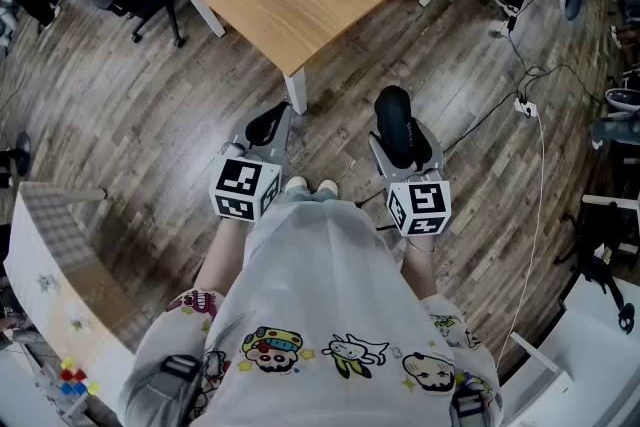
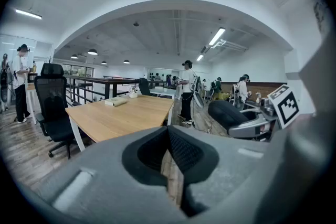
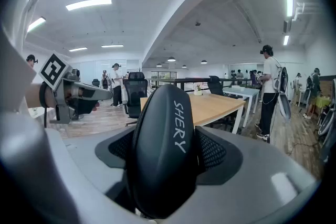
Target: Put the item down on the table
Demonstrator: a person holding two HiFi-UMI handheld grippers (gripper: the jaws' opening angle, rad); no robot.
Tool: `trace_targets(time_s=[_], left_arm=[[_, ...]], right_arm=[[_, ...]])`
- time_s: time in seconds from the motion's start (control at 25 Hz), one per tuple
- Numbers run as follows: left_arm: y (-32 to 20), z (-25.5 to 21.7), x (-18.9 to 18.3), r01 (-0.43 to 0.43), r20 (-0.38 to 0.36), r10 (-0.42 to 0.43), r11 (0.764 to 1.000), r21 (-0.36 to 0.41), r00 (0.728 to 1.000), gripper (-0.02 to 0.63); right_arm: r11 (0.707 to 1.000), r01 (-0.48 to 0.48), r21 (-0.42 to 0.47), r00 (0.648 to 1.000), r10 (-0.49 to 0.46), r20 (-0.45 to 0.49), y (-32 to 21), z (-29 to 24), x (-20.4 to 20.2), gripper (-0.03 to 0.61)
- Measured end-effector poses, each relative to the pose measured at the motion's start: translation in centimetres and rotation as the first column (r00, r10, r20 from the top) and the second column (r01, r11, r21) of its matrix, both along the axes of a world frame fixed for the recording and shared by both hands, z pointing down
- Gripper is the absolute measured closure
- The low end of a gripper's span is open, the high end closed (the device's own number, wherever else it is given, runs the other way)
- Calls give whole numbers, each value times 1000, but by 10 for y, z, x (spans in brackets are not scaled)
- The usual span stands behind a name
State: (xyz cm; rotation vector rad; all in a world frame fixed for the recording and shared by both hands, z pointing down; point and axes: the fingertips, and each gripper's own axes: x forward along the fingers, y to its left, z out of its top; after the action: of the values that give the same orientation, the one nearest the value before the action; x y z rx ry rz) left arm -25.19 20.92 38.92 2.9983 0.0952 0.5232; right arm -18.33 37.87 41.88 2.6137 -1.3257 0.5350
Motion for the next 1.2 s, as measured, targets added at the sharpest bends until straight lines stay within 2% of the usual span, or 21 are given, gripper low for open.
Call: trace_targets(time_s=[0.4,0.68,1.2], left_arm=[[5,-4,7,36,-2,-36,999,18,999,615],[-13,1,25,59,3,-59,998,13,998,615],[-104,-1,152,30,-16,-30,1000,4,999,615]], right_arm=[[998,39,41,999,-41,33,4,9,3,229],[995,89,37,995,-91,52,-24,14,23,229],[993,118,5,993,-118,29,-124,2,142,229]])
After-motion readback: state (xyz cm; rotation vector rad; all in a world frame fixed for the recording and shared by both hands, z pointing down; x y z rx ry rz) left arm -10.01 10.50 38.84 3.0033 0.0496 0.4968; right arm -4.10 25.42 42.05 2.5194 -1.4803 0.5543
